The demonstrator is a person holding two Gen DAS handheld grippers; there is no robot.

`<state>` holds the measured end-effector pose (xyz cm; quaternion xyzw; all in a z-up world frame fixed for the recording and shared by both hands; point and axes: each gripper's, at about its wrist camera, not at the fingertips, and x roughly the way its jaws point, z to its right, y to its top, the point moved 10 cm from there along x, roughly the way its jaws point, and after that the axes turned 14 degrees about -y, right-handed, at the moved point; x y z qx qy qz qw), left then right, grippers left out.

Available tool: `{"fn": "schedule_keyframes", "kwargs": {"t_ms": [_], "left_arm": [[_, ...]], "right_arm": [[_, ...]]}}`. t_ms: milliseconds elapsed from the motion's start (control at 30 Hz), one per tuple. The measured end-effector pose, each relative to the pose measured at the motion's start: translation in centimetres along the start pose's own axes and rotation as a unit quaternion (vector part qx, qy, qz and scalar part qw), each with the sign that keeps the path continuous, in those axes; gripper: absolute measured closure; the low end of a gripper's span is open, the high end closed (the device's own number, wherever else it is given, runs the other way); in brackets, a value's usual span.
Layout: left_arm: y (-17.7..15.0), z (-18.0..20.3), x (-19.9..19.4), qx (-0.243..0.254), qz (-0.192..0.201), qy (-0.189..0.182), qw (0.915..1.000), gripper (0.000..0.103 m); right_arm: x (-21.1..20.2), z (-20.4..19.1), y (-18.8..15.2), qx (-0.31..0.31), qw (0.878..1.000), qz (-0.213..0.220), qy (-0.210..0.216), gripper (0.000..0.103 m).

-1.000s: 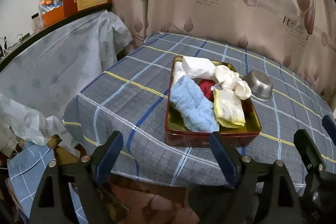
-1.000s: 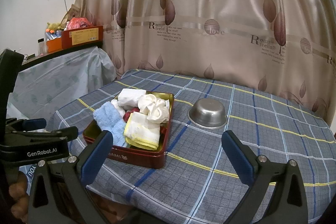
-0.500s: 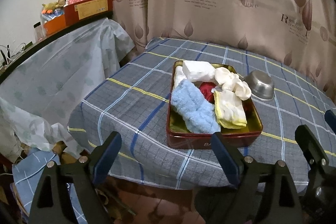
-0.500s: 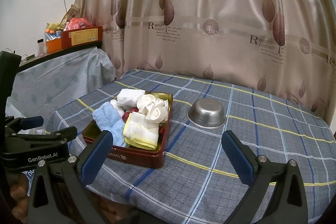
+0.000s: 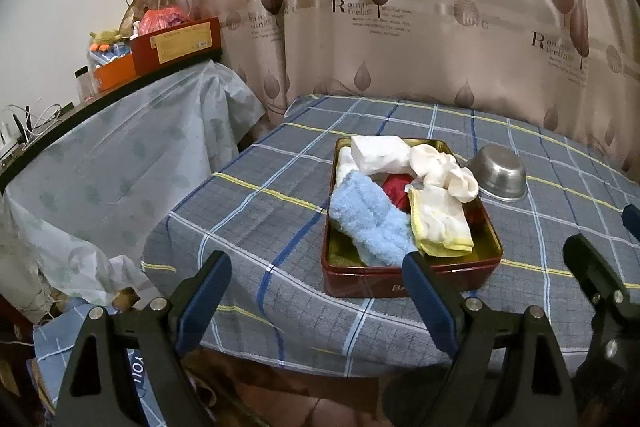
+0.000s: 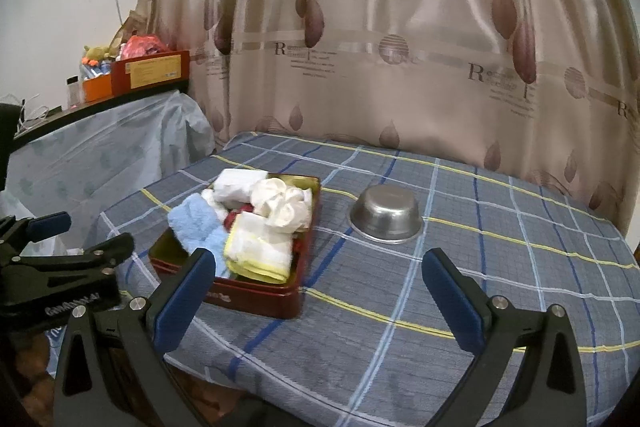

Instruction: Organize soft objects

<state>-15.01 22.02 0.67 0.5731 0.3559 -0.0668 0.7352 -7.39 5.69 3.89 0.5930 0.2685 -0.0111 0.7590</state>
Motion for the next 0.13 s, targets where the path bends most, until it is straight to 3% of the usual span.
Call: {"fn": "schedule_keyframes", "kwargs": {"t_ms": [133], "left_arm": [[-0.3,0.3,0.2,-0.011,-0.017,-0.023,0.9995,0.014]], "right_arm": [[1.4,4.9,0.2,0.011,0.999,-0.006,-0.040,0.000]]}}
